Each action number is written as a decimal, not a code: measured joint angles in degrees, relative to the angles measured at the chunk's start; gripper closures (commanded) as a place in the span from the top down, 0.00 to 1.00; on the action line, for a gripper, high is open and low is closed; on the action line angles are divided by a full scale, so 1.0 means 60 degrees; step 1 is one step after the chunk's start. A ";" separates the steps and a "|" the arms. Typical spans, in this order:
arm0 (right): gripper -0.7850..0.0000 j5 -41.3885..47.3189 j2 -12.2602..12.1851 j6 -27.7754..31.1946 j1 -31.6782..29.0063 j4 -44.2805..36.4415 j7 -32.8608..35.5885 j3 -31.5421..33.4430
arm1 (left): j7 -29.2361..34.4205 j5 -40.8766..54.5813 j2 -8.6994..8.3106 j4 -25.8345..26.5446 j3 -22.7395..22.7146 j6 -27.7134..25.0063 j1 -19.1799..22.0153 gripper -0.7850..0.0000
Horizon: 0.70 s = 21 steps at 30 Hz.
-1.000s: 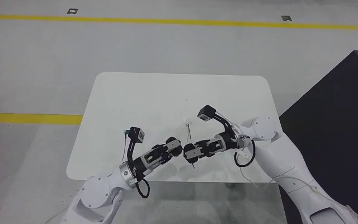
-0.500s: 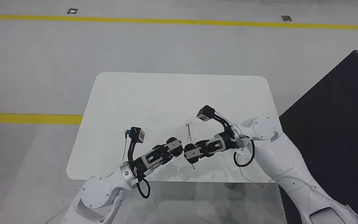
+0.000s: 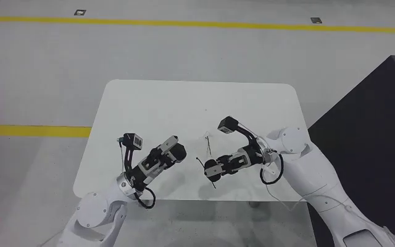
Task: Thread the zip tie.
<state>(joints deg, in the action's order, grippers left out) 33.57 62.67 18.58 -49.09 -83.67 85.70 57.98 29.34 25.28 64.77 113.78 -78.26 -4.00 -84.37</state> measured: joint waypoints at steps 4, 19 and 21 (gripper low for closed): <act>0.00 0.0149 -0.0171 -0.0334 -0.0152 -0.0717 0.0336 0.0383 | 0.0064 0.0390 -0.0017 -0.0646 -0.0467 -0.0016 0.0138 1.00; 0.00 -0.2118 -0.0255 0.0408 0.0380 -0.2379 -0.0587 0.0292 | 0.0366 0.0595 0.0000 -0.0886 -0.0261 0.0062 0.0158 1.00; 0.00 -0.3623 -0.0268 0.0479 0.0566 -0.3131 -0.0555 0.0162 | 0.0366 0.0595 0.0000 -0.0886 -0.0261 0.0062 0.0158 1.00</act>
<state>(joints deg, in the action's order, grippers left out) 11.83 61.06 21.46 -45.70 -102.45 82.37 58.95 31.54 28.85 64.77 108.46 -79.82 -3.63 -83.42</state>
